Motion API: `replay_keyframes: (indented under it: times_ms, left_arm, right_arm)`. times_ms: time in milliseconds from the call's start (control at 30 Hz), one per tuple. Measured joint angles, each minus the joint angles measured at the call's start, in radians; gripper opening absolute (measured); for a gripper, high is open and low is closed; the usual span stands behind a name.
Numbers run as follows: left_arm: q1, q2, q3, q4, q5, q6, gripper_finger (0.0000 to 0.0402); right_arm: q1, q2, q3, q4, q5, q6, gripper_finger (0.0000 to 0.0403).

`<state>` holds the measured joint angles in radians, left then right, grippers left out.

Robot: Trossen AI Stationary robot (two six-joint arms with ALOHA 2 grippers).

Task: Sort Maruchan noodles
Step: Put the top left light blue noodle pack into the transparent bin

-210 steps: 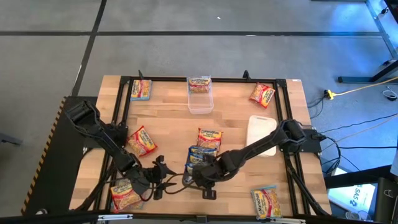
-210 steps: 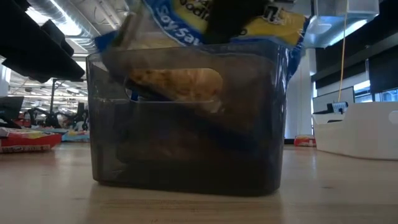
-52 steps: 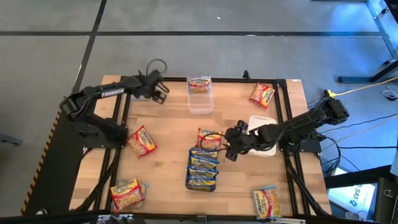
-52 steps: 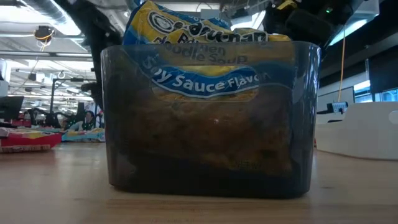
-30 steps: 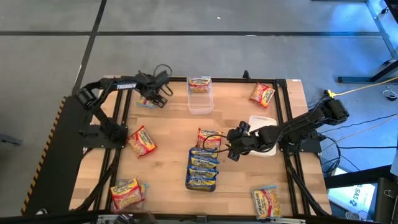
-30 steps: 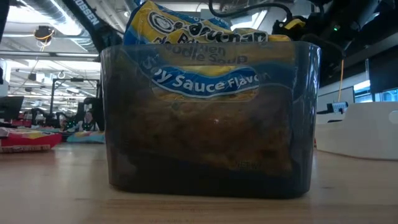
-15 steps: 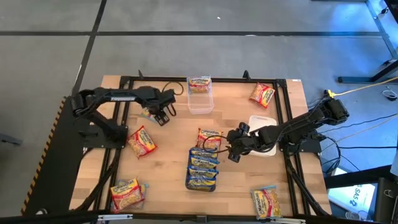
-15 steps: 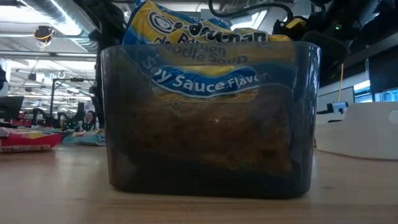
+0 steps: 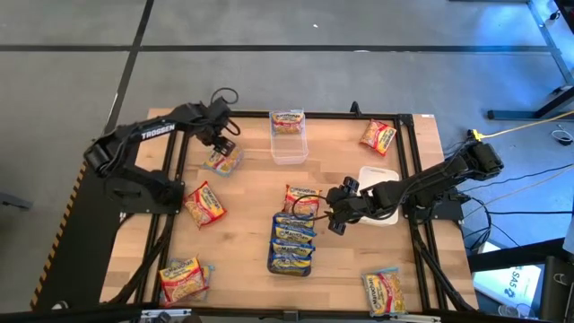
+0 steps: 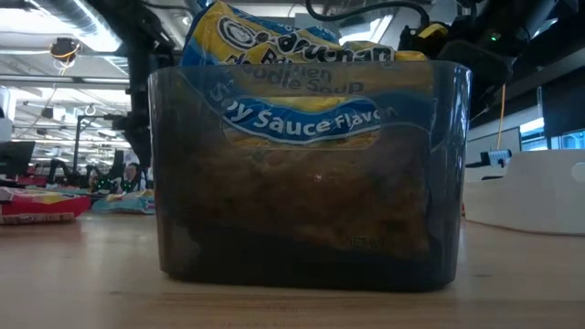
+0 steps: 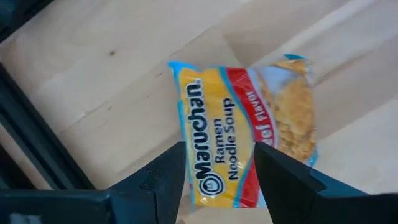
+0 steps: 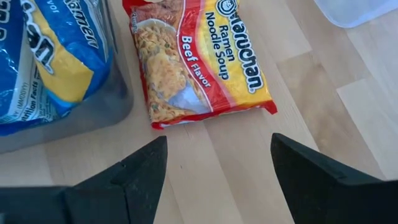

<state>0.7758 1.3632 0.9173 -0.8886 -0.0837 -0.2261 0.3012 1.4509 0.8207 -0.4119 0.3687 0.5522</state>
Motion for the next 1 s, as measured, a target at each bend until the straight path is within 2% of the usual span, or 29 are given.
replay_keyframes:
  times_ms: [167, 400, 600, 767, 867, 1000]
  left_arm:
    - [0.062, 0.053, 0.000, 0.003, 0.019, 0.001, 0.0183]
    - [0.191, 0.174, 0.000, 0.019, 0.237, 0.075, 0.0183]
    - [0.249, 0.260, 0.001, 0.036, 0.298, 0.104, 0.0183]
    - [0.251, 0.309, 0.000, 0.066, 0.489, 0.153, 0.0179]
    - [0.252, 0.331, 0.000, 0.091, 0.568, 0.158, 0.0157]
    - [0.252, 0.355, 0.000, 0.102, 0.610, 0.159, 0.0098]
  right_arm:
    - [0.000, 0.000, 0.000, 0.000, -0.001, -0.009, 0.0262]
    - [0.000, 0.000, 0.000, -0.001, -0.023, -0.017, 0.0262]
    - [0.000, 0.000, 0.000, 0.000, -0.027, -0.037, 0.0262]
    - [0.000, 0.000, 0.000, 0.001, -0.022, -0.060, 0.0262]
    - [0.000, 0.000, 0.000, 0.001, -0.012, -0.069, 0.0262]
    - [0.000, 0.000, 0.000, 0.006, 0.002, -0.087, 0.0262]
